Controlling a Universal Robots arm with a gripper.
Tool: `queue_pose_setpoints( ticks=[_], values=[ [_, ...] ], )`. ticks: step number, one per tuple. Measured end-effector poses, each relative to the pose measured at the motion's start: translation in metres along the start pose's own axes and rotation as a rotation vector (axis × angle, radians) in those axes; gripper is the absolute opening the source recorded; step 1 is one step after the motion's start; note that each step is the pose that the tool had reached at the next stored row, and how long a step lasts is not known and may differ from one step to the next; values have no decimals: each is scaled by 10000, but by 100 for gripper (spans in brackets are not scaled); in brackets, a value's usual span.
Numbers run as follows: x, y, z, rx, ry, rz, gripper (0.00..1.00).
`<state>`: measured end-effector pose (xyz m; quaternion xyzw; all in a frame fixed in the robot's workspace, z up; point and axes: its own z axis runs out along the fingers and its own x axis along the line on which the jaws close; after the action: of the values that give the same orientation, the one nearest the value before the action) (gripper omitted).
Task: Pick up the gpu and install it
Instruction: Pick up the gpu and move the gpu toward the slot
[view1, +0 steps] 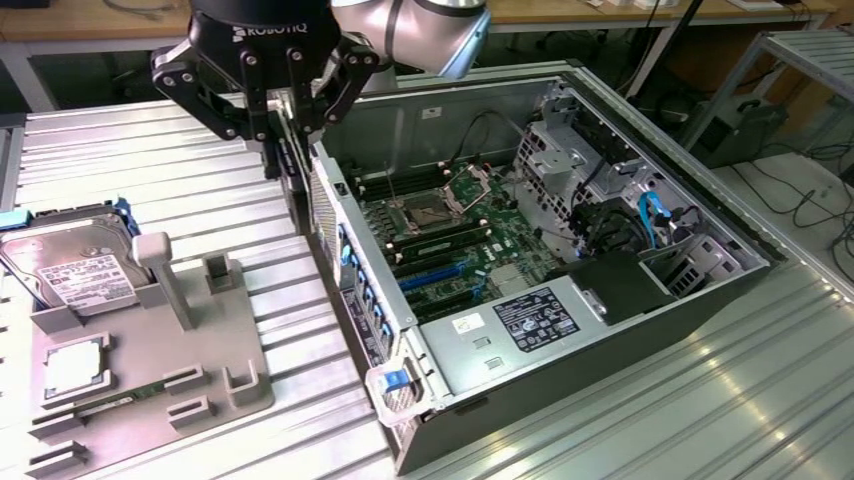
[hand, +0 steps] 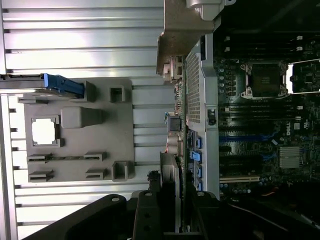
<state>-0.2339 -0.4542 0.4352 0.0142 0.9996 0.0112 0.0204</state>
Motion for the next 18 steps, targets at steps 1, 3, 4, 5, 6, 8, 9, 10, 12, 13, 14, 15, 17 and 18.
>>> queue_pose_setpoints(
  ticks=[1,3,4,5,6,8,9,10,12,13,14,15,17,18],
  values=[
    [-7,0,0,0,0,0,28],
    [-25,1,1,1,1,-1,28],
    [-33,1,1,1,0,0,28],
    [-42,1,2,0,0,0,28],
    [-50,1,2,0,0,0,28],
    [-65,2,2,1,0,-1,28],
    [-74,2,3,0,1,0,28],
    [-82,2,3,1,0,-1,28],
    [-95,3,4,0,0,0,28],
    [-102,3,4,0,0,0,28],
    [-110,3,5,0,0,0,28],
    [-119,3,5,0,0,0,28],
    [-135,4,6,0,0,0,28],
    [-150,4,6,0,0,-1,28]
  ],
)
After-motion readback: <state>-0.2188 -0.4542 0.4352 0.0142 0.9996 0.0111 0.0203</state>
